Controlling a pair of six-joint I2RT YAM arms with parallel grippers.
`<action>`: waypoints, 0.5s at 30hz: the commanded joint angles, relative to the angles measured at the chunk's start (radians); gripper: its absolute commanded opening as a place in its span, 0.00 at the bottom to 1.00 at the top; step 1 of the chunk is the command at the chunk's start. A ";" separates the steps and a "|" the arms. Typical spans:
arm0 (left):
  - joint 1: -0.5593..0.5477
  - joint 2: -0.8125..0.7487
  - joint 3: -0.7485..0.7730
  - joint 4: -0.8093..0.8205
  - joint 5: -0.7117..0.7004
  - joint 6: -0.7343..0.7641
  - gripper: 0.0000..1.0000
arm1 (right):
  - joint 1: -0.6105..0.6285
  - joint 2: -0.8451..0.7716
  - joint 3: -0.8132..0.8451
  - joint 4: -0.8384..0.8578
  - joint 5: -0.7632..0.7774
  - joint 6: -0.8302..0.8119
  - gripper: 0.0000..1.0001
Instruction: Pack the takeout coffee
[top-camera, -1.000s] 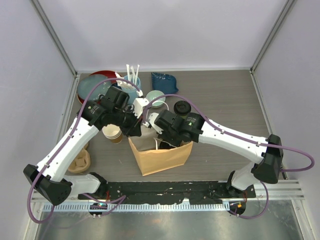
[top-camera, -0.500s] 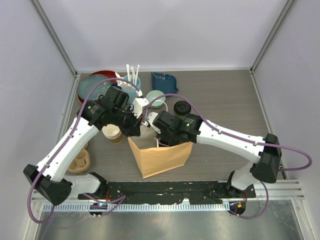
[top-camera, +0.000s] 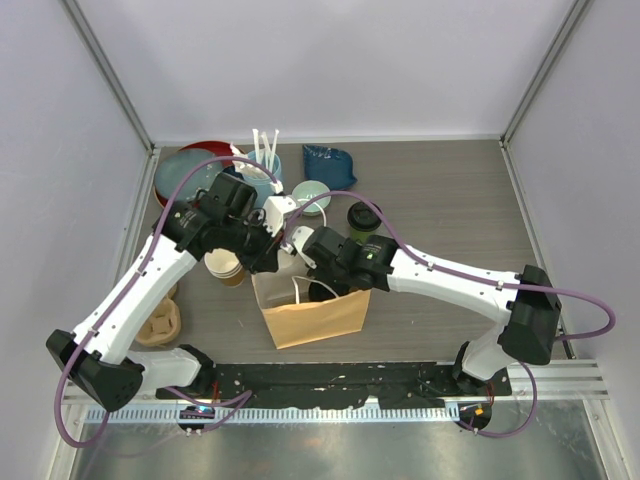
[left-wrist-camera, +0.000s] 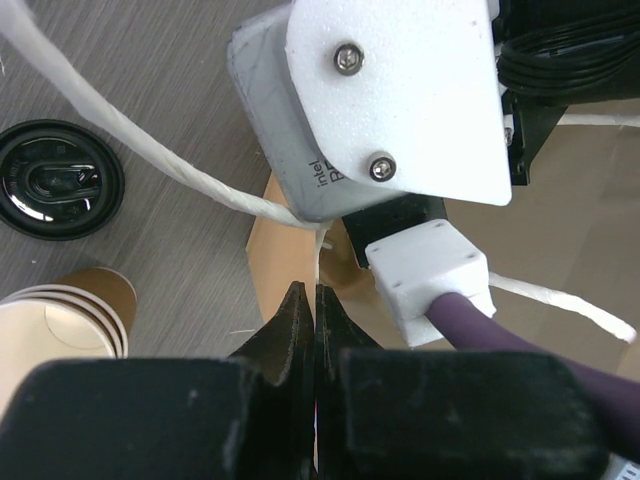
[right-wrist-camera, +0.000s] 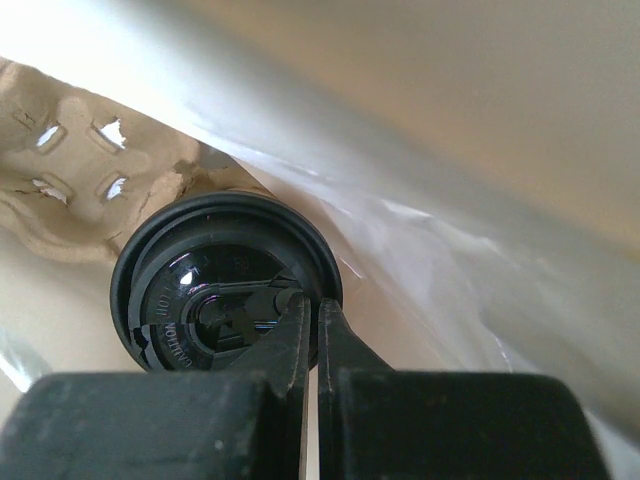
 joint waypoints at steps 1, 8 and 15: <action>-0.012 -0.053 0.038 -0.007 0.060 0.028 0.00 | -0.022 0.045 -0.043 -0.085 0.008 0.045 0.01; -0.013 -0.057 0.029 -0.005 0.063 0.030 0.00 | -0.024 0.025 -0.025 -0.080 -0.011 0.048 0.10; -0.013 -0.060 0.016 -0.010 0.065 0.036 0.00 | -0.024 -0.018 -0.002 -0.079 -0.017 0.062 0.32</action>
